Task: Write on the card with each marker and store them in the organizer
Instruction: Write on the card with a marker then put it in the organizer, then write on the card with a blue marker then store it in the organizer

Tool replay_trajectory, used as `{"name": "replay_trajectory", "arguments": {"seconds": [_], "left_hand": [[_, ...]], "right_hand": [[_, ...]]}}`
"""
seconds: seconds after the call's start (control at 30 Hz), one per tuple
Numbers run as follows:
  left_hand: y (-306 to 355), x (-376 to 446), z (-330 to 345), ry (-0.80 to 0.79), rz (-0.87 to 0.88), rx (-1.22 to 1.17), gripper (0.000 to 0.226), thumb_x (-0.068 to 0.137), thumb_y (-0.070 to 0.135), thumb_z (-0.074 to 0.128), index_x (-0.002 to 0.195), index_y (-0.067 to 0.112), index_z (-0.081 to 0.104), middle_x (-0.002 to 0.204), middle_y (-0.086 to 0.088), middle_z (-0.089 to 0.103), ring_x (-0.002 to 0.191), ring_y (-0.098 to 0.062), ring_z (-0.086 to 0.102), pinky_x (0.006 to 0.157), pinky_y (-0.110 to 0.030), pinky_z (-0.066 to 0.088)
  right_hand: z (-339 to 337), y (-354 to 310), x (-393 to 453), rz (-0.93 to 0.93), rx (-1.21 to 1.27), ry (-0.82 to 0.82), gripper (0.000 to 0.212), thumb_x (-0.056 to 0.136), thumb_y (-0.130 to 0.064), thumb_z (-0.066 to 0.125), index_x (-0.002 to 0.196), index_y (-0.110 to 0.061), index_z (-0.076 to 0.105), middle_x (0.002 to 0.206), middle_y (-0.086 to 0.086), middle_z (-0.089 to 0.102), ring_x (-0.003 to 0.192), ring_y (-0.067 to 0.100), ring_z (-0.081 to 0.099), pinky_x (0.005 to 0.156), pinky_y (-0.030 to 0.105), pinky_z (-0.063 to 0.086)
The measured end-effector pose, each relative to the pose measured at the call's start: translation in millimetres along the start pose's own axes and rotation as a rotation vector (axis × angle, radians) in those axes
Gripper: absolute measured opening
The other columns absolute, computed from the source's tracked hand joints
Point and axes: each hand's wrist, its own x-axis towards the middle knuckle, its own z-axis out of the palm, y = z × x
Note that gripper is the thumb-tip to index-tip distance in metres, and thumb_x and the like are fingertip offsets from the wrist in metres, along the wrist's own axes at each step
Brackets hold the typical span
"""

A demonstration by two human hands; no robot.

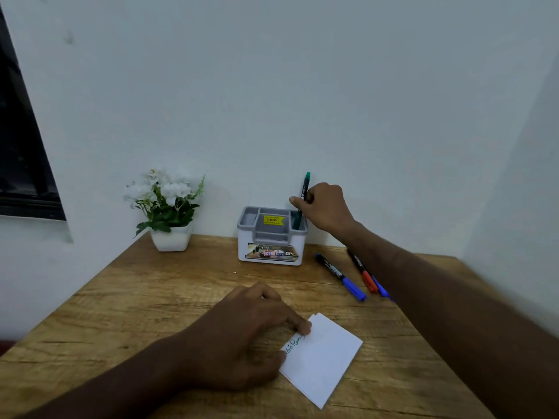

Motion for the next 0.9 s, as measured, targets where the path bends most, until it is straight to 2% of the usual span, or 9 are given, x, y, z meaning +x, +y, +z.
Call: {"name": "replay_trajectory", "arguments": {"seconds": [0.1,0.17,0.27,0.43,0.6,0.67,0.77,0.83,0.9], "left_hand": [[0,-1,1,-0.003,0.010,0.003,0.051,0.092,0.047,0.066,0.138,0.059,0.048,0.133,0.043,0.040,0.132,0.012,0.033,0.107,-0.024,0.035],[-1,0,3,0.005,0.039,0.034,0.051,0.093,0.043,0.065,0.139,0.056,0.048,0.137,0.043,0.042,0.135,0.010,0.034,0.107,-0.023,0.033],[-1,0,4,0.011,0.085,0.058,0.048,0.095,0.040,0.062,0.140,0.053,0.049,0.143,0.040,0.043,0.138,0.006,0.036,0.111,-0.032,0.036],[5,-2,1,0.025,0.164,0.035,0.049,0.093,0.028,0.062,0.139,0.044,0.061,0.149,0.029,0.045,0.142,0.002,0.039,0.110,-0.030,0.044],[13,-5,0,0.027,0.189,-0.024,0.040,0.090,0.015,0.064,0.124,0.035,0.073,0.131,0.021,0.067,0.124,0.005,0.059,0.099,-0.027,0.055],[13,-5,0,0.042,0.178,-0.024,0.036,0.089,0.015,0.067,0.119,0.035,0.073,0.124,0.021,0.070,0.117,0.006,0.062,0.095,-0.020,0.054],[11,-2,3,0.052,0.126,0.001,0.035,0.089,0.021,0.067,0.120,0.037,0.068,0.121,0.025,0.068,0.112,0.009,0.062,0.092,-0.015,0.052],[11,0,6,0.056,0.077,-0.038,0.034,0.090,0.027,0.069,0.121,0.040,0.061,0.117,0.027,0.067,0.107,0.009,0.062,0.089,-0.017,0.053],[13,2,10,0.104,0.038,-0.116,0.032,0.091,0.033,0.074,0.117,0.040,0.056,0.109,0.025,0.068,0.100,0.004,0.066,0.082,-0.022,0.056]], "right_hand": [[-6,3,-10,0.008,0.031,0.058,0.053,0.100,-0.045,0.070,0.069,-0.002,0.071,0.063,0.009,0.068,0.060,0.019,0.062,0.065,0.035,0.047],[-17,4,-26,-0.007,0.041,0.109,0.043,0.100,-0.044,0.070,0.082,-0.005,0.076,0.076,0.005,0.075,0.072,0.019,0.068,0.071,0.033,0.051],[-31,7,-60,-0.034,-0.108,0.038,0.028,0.099,-0.036,0.072,0.092,-0.009,0.076,0.089,0.005,0.075,0.085,0.022,0.071,0.078,0.033,0.056],[-24,21,-131,0.079,-0.411,-0.345,0.023,0.105,-0.030,0.061,0.112,-0.010,0.071,0.119,0.010,0.066,0.098,0.025,0.066,0.076,0.030,0.046],[-24,18,-160,0.037,-0.481,-0.272,0.027,0.107,-0.008,0.052,0.131,-0.012,0.064,0.135,0.014,0.058,0.120,0.028,0.060,0.092,0.034,0.047],[-41,8,-169,0.037,-0.349,-0.213,0.030,0.107,-0.011,0.053,0.134,-0.015,0.067,0.125,0.011,0.065,0.114,0.023,0.063,0.093,0.033,0.050],[-67,-11,-198,0.113,0.229,-0.073,0.017,0.109,-0.021,0.058,0.115,-0.027,0.072,0.093,-0.009,0.069,0.084,-0.004,0.066,0.071,0.013,0.047],[-72,-20,-222,0.245,0.664,-0.088,0.009,0.105,-0.026,0.064,0.107,-0.023,0.072,0.084,-0.009,0.071,0.071,-0.003,0.066,0.069,0.016,0.053],[-66,-20,-236,0.325,0.838,-0.130,0.013,0.101,-0.027,0.068,0.107,-0.016,0.072,0.077,0.000,0.074,0.070,0.009,0.069,0.070,0.025,0.059]]}}
